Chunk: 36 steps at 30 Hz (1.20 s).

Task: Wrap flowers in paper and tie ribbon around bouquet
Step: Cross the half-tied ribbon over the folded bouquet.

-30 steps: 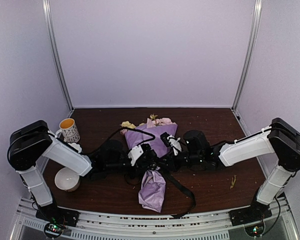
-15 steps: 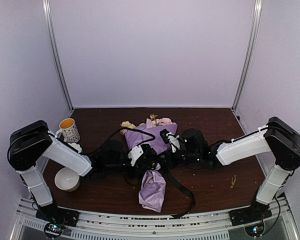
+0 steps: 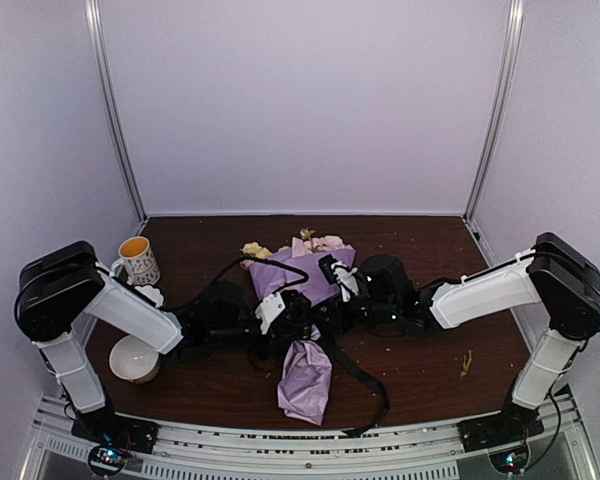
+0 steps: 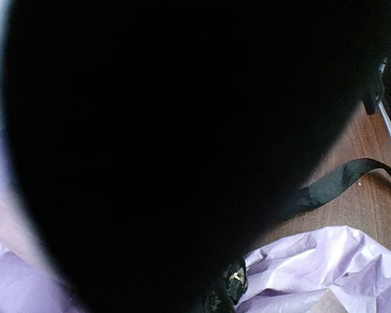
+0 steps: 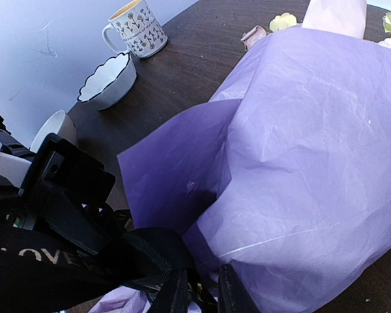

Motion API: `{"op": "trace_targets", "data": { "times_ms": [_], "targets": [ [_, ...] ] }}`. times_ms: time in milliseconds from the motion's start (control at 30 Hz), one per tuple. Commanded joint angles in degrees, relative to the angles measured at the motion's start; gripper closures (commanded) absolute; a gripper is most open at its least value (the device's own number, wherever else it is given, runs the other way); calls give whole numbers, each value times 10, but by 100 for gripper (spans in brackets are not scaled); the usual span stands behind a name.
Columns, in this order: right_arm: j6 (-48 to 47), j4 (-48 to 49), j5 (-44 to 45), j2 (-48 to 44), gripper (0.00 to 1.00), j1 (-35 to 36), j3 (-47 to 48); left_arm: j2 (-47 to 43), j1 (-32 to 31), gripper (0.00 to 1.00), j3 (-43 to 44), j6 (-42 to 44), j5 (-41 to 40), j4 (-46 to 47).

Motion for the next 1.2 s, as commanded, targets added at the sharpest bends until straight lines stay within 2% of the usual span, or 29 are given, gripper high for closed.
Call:
{"op": "trace_targets", "data": {
  "times_ms": [0,267,333,567,700,833,933,1100,1167],
  "targets": [
    [-4,-8,15,-4,82,-4,11,-17,3,100,-5,7,10,33],
    [-32,-24,-6,-28,74,-5,-10,-21,3,100,-10,7,10,40],
    [-46,-66,-21,-18,72,-5,6,-22,4,100,-11,8,8,41],
    [-70,-89,-32,-14,77,14,-3,-25,4,100,-9,4,-4,39],
    [-72,-72,-48,-35,77,21,-29,-22,4,94,-2,3,-1,22],
    [-71,-64,-50,-33,78,27,-36,-19,4,75,2,1,5,22],
    [-66,-60,-51,-25,78,27,-31,-16,4,71,8,0,13,18],
    [-60,-53,-41,-28,79,28,-27,-11,4,71,15,1,22,14],
    [-59,-61,-36,-29,79,27,-22,-11,4,80,16,2,20,14]
  ]
}}
